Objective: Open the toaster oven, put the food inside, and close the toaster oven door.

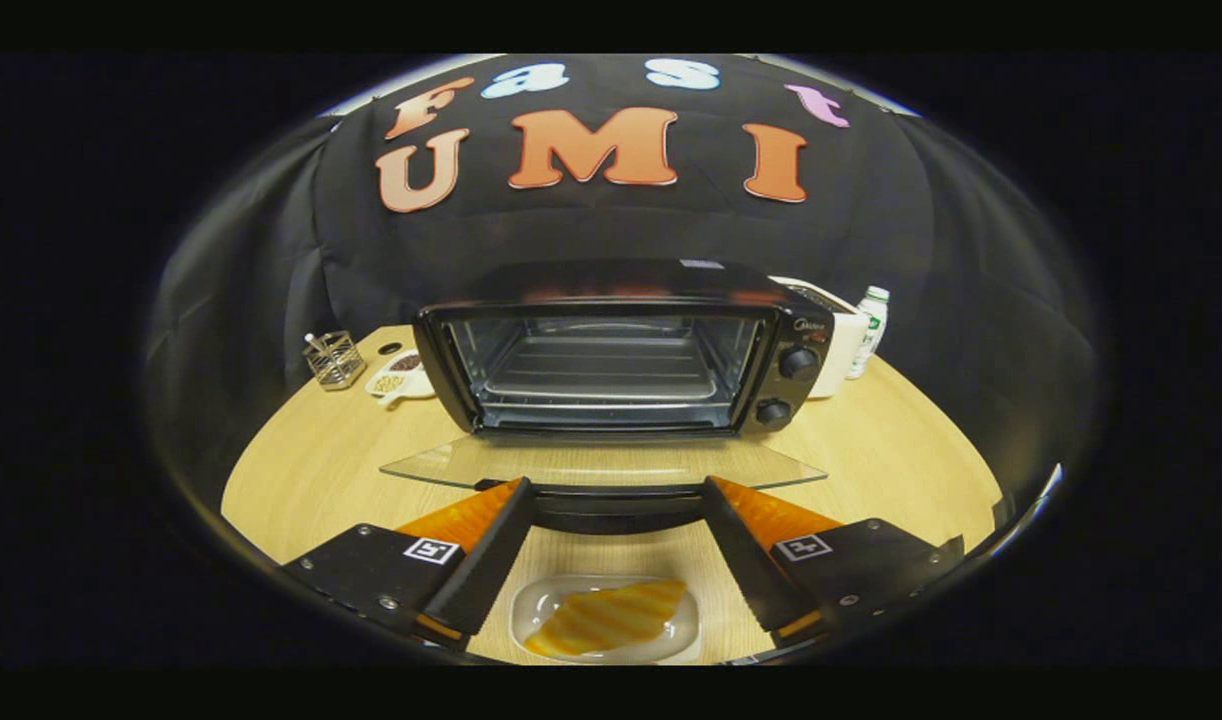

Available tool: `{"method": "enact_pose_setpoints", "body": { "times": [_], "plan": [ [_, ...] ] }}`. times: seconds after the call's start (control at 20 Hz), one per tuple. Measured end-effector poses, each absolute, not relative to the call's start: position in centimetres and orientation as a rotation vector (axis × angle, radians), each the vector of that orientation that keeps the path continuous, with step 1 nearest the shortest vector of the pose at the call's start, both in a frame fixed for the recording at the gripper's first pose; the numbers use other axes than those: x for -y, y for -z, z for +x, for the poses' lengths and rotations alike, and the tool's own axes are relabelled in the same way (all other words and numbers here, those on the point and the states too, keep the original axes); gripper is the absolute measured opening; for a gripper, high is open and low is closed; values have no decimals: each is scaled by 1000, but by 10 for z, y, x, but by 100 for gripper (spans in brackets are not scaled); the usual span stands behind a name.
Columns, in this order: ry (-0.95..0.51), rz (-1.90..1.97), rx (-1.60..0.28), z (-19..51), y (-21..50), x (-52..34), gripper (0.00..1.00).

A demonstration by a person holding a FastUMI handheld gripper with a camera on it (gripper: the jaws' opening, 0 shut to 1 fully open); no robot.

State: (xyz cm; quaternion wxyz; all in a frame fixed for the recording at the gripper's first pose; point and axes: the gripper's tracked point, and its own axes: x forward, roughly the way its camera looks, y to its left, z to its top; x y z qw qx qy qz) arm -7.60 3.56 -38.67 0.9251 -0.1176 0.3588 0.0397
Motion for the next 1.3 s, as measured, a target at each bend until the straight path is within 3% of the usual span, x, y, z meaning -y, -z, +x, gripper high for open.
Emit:
{"method": "enact_pose_setpoints", "body": {
  "times": [0.7,1.3],
  "plan": [
    [-25,-193,-931,-116,442,-9,99],
    [265,-3,-1042,-206,432,-25,99]
  ]
}}
